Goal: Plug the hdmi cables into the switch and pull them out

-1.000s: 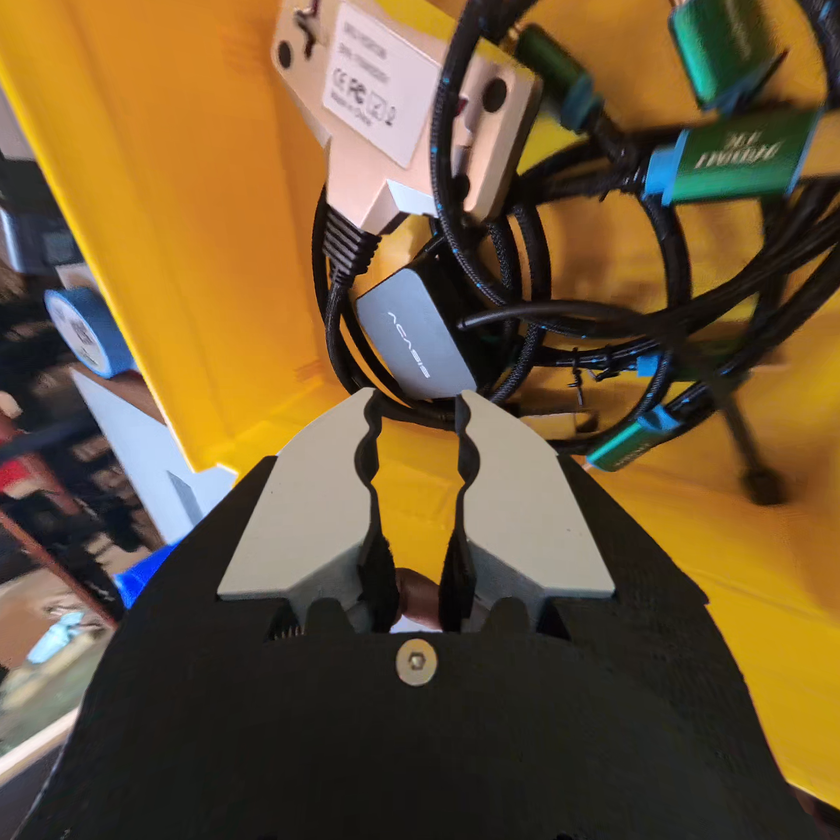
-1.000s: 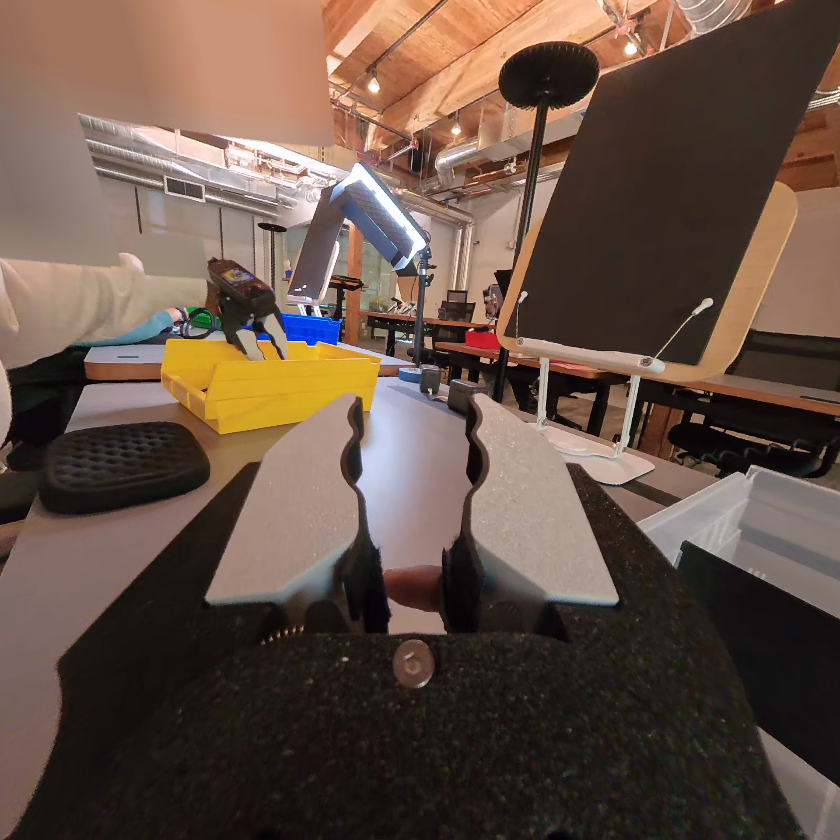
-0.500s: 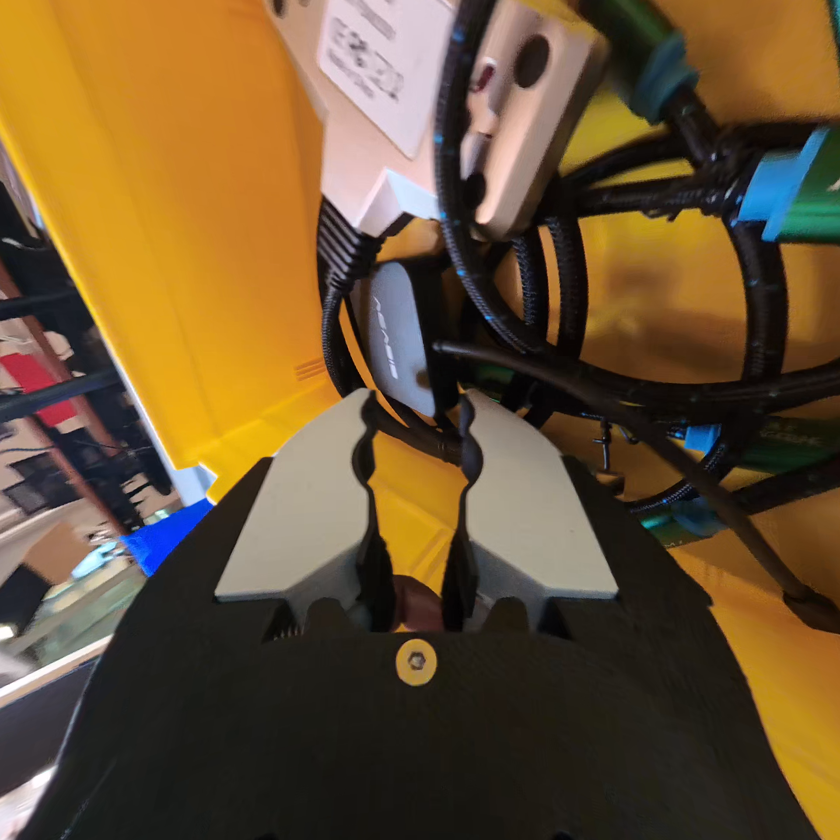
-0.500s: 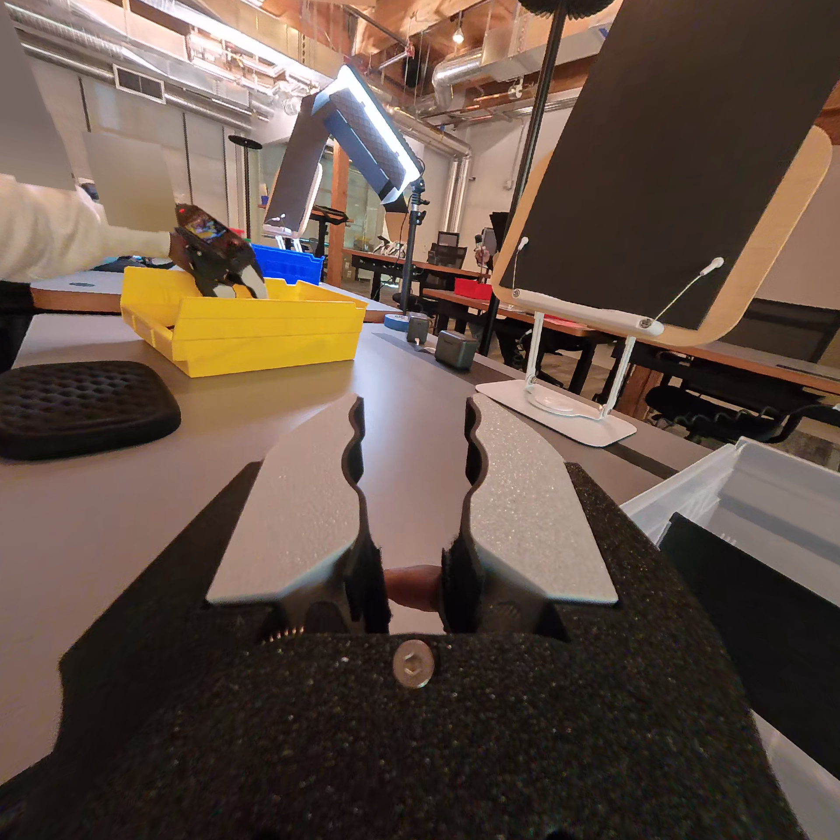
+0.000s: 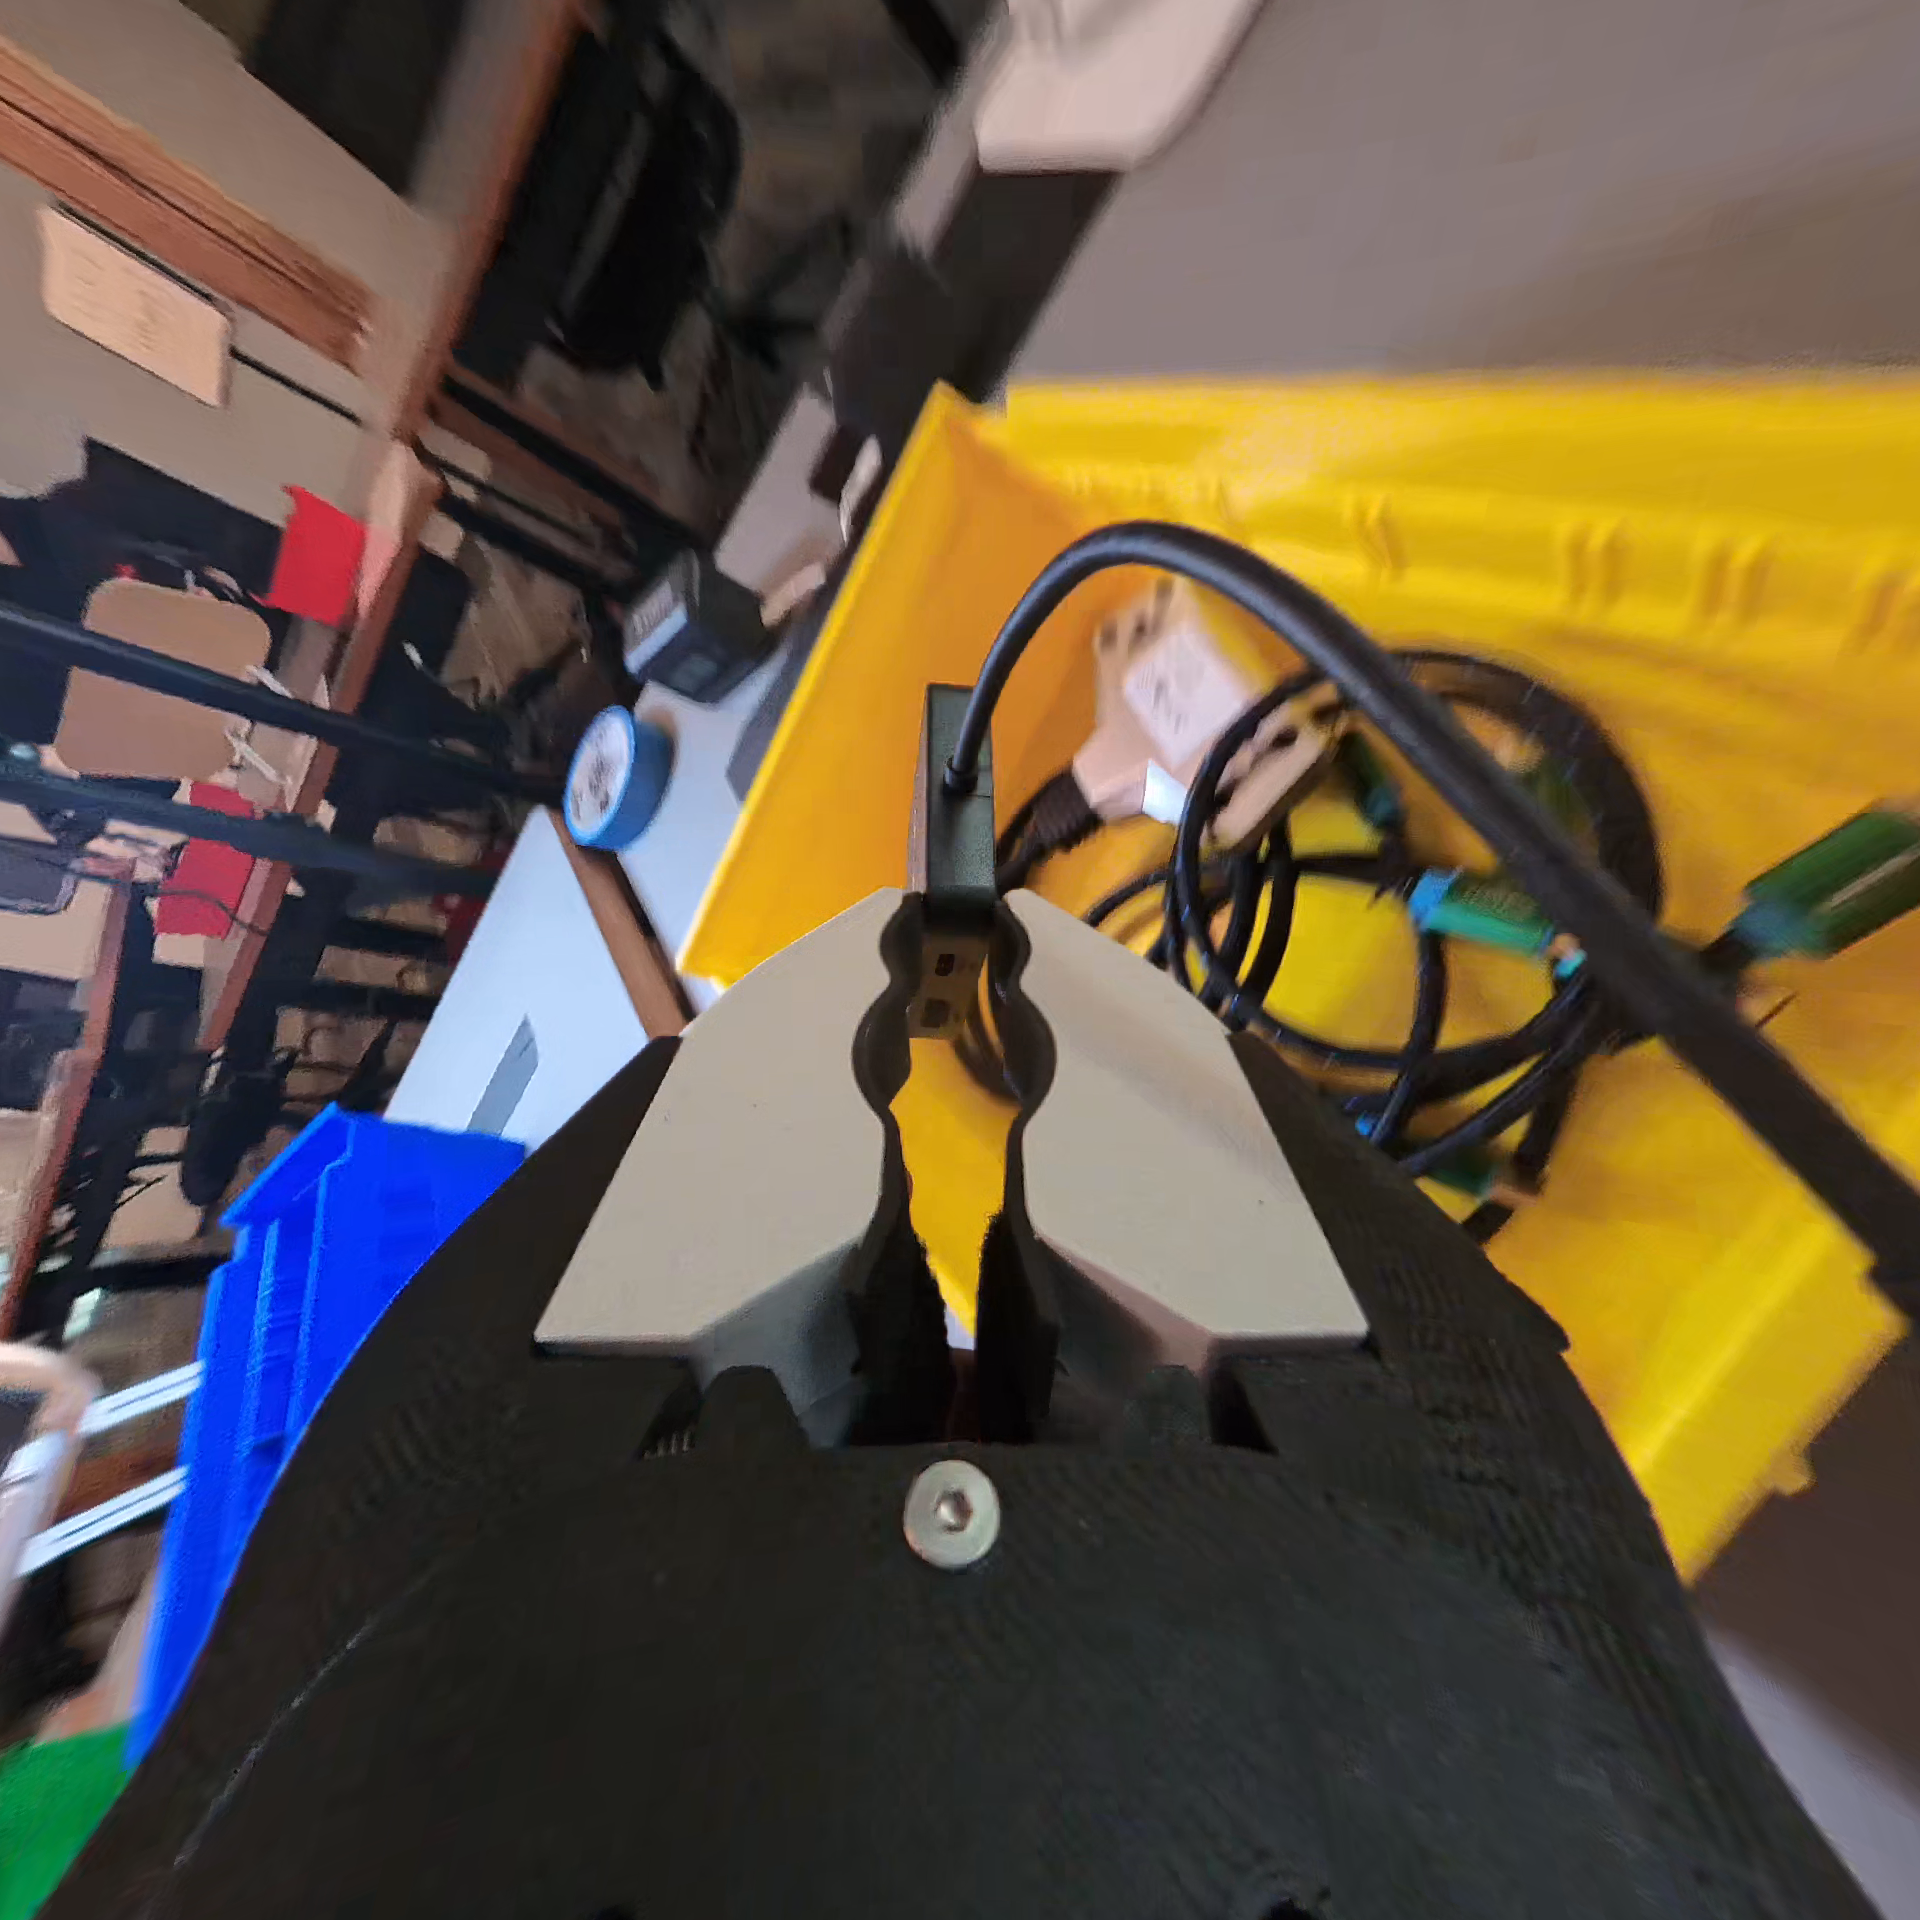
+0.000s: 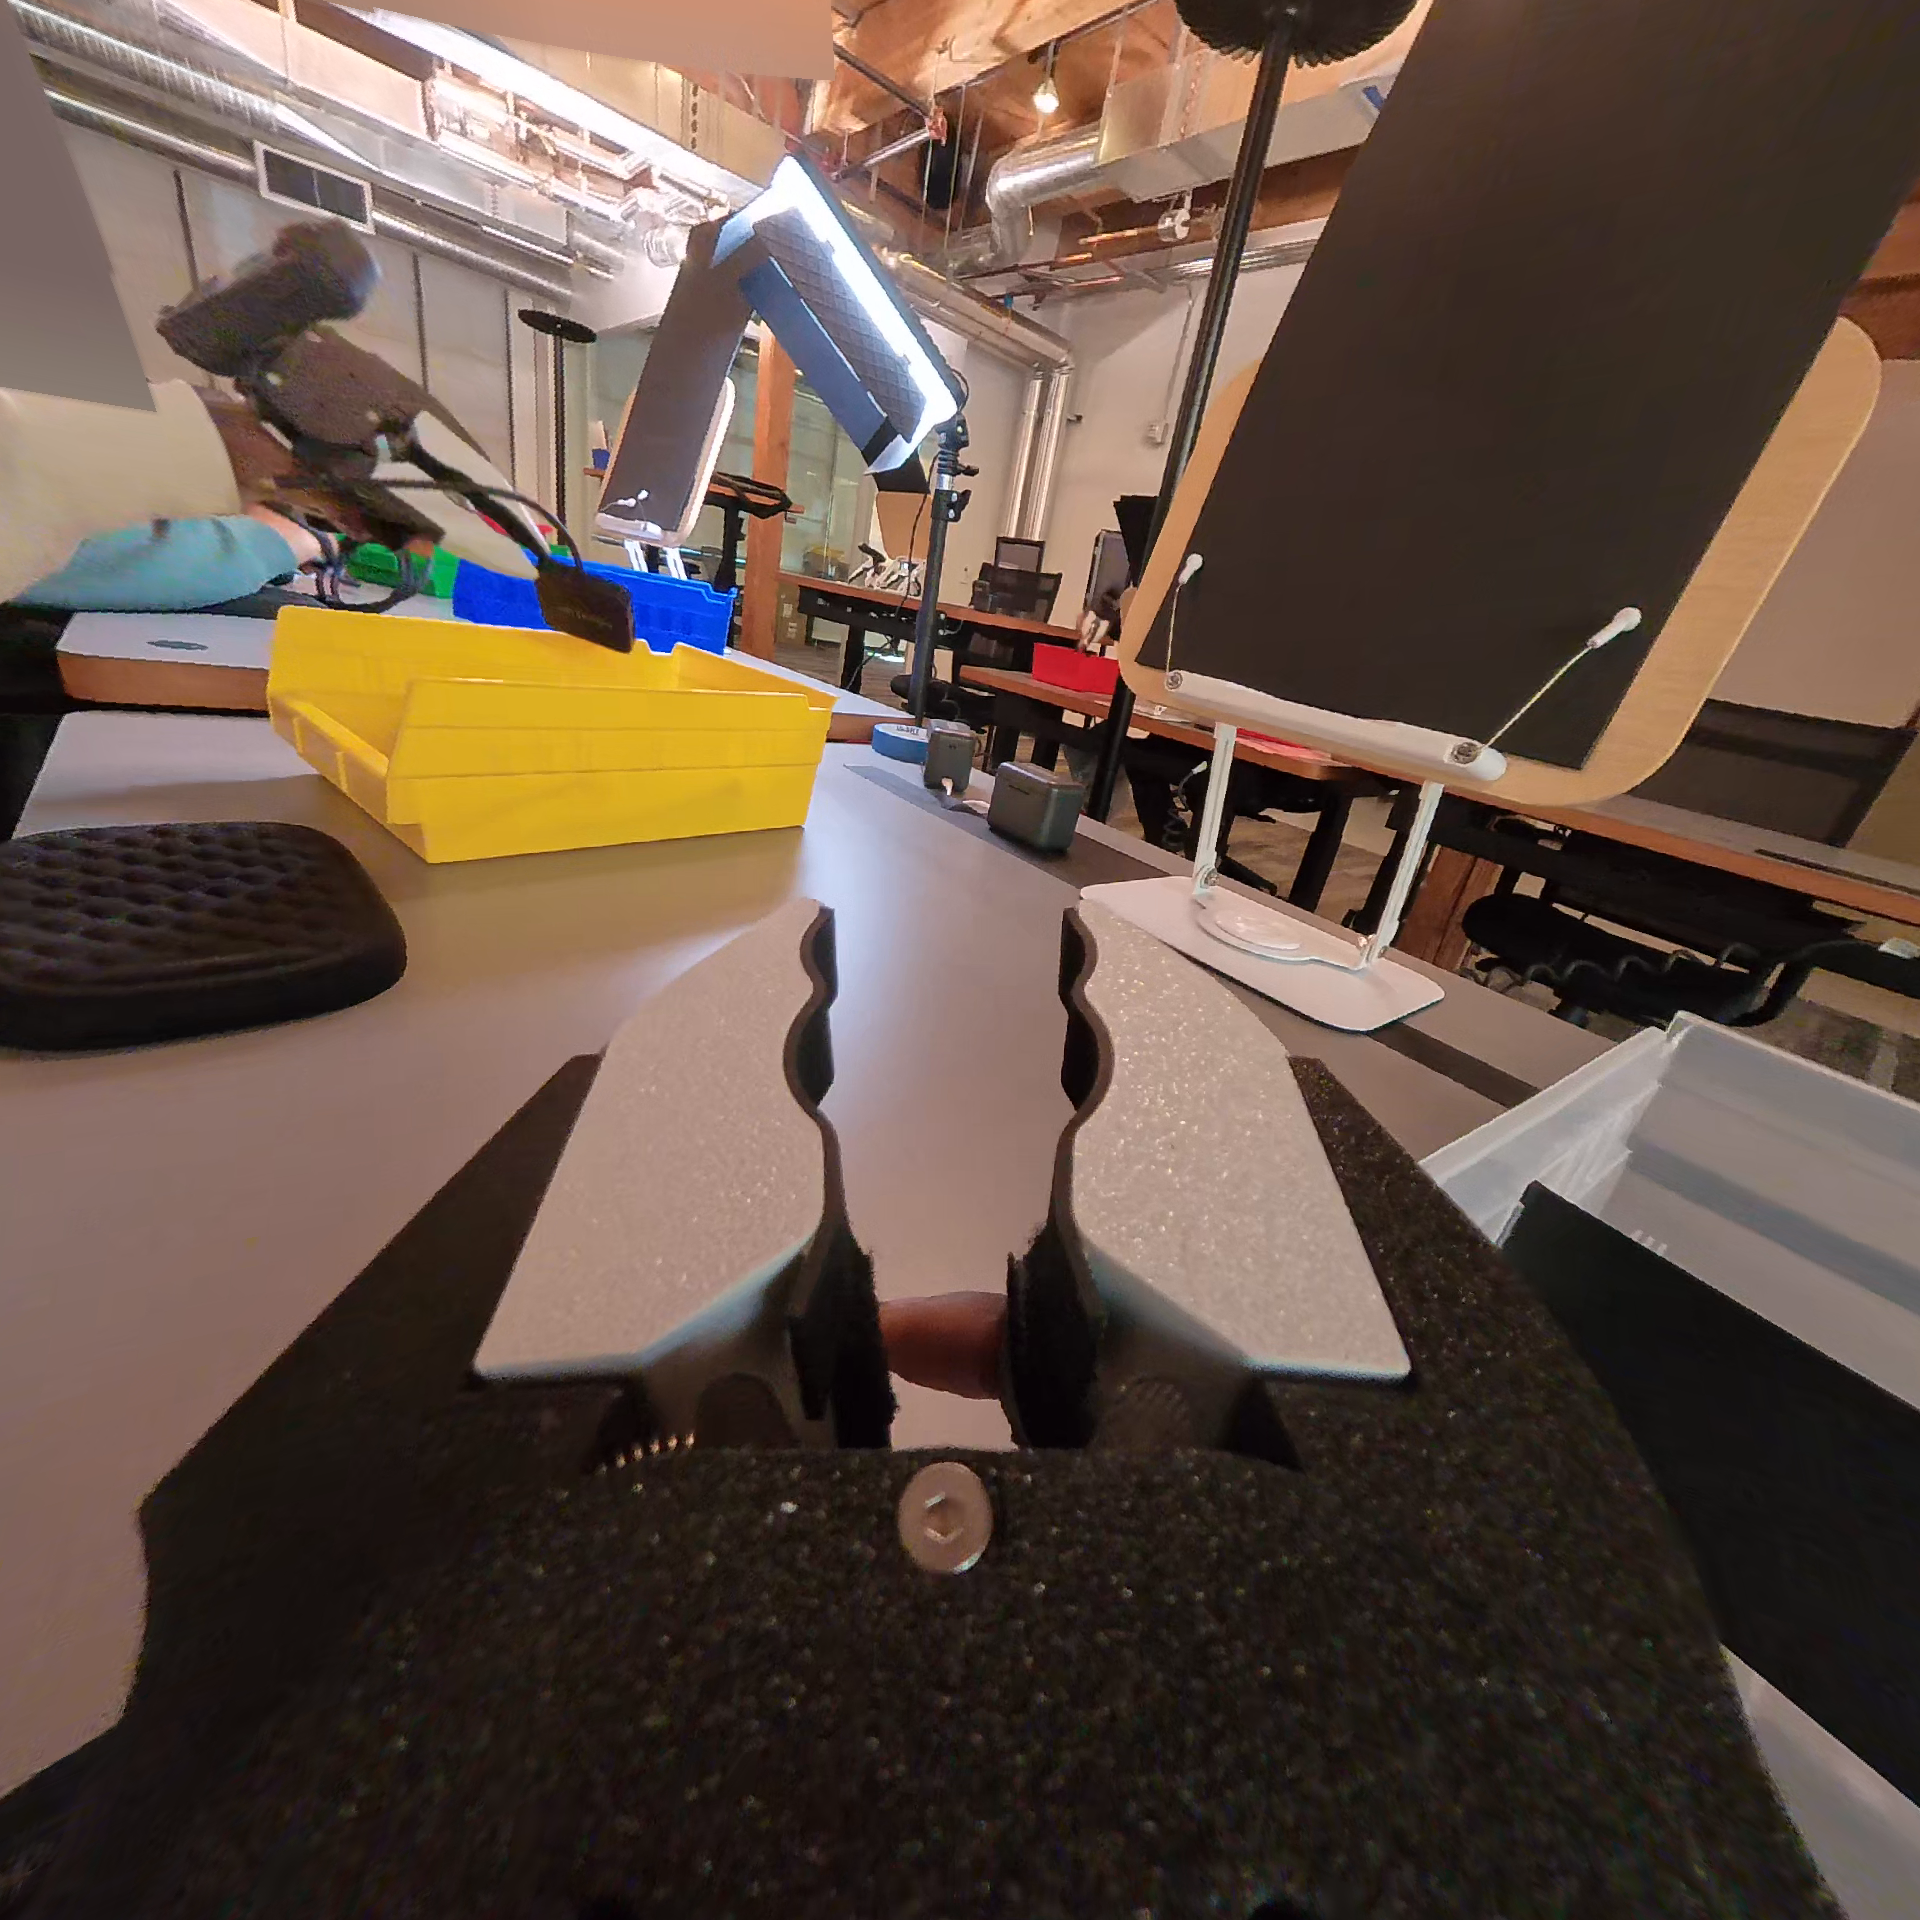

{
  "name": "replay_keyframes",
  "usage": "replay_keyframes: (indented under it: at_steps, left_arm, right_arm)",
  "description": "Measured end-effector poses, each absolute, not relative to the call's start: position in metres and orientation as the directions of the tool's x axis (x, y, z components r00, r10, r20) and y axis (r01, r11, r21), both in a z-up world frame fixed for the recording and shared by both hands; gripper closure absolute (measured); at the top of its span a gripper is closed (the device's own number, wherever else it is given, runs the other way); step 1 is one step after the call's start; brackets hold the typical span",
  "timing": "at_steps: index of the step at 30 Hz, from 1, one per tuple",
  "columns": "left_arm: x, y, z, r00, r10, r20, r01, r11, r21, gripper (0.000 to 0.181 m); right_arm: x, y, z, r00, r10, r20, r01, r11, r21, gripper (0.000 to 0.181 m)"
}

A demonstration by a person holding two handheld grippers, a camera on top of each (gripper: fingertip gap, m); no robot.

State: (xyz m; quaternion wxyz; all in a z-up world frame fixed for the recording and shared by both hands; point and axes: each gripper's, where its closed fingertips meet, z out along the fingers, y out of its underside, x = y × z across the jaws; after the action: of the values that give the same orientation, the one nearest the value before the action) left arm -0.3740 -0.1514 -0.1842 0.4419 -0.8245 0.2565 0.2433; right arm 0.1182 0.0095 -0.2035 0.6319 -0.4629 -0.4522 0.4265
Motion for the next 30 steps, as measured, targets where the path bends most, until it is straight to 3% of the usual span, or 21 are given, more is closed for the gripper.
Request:
replay_keyframes:
  at_steps: [4,8,11,14,18,20,21,22,24,27,30]
  left_arm:
    - [-0.320,-0.148,-0.136,0.881,-0.139,-0.452,-0.471,-0.184,-0.863,0.168]
    - [-0.246,-0.140,-0.107,0.946,-0.282,-0.160,-0.144,0.076,-0.987,0.168]
    - [-0.176,-0.138,-0.101,0.849,-0.529,0.002,0.109,0.171,-0.979,0.168]
    - [-0.111,-0.150,-0.097,0.694,-0.720,-0.012,0.297,0.302,-0.906,0.168]
    - [-0.064,-0.149,-0.099,0.583,-0.811,0.051,0.499,0.307,-0.810,0.168]
    - [-0.049,-0.146,-0.103,0.547,-0.835,0.066,0.537,0.289,-0.792,0.168]
    - [-0.044,-0.144,-0.105,0.532,-0.844,0.074,0.555,0.281,-0.783,0.168]
    - [-0.041,-0.144,-0.106,0.515,-0.853,0.087,0.577,0.270,-0.771,0.168]
    - [-0.040,-0.141,-0.108,0.481,-0.866,0.140,0.621,0.223,-0.752,0.169]
    - [-0.047,-0.130,-0.124,0.546,-0.808,0.221,0.591,0.185,-0.785,0.170]
    - [-0.079,-0.124,-0.145,0.713,-0.654,0.255,0.490,0.203,-0.848,0.152]
  right_arm:
    - [0.114,0.005,-0.196,0.229,0.955,0.191,-0.134,0.225,-0.965,0.141]
    - [0.089,-0.015,-0.182,0.165,0.961,0.223,-0.114,0.244,-0.963,0.142]
    - [0.057,-0.040,-0.168,0.060,0.973,0.224,-0.115,0.229,-0.966,0.138]
    - [0.024,-0.068,-0.148,-0.075,0.982,0.175,-0.169,0.160,-0.973,0.128]
    - [-0.010,-0.110,-0.118,-0.303,0.953,-0.017,-0.302,-0.112,-0.947,0.123]
    - [-0.023,-0.124,-0.111,-0.347,0.937,-0.039,-0.338,-0.164,-0.927,0.125]
    - [-0.026,-0.128,-0.108,-0.347,0.937,-0.030,-0.361,-0.162,-0.918,0.129]
    - [-0.028,-0.130,-0.106,-0.341,0.940,-0.010,-0.382,-0.148,-0.912,0.151]
    - [-0.023,-0.135,-0.104,-0.352,0.935,0.050,-0.419,-0.109,-0.901,0.165]
    - [-0.018,-0.125,-0.109,-0.239,0.959,0.154,-0.395,0.049,-0.917,0.167]
    - [-0.004,-0.102,-0.108,-0.082,0.965,0.248,-0.348,0.206,-0.915,0.167]
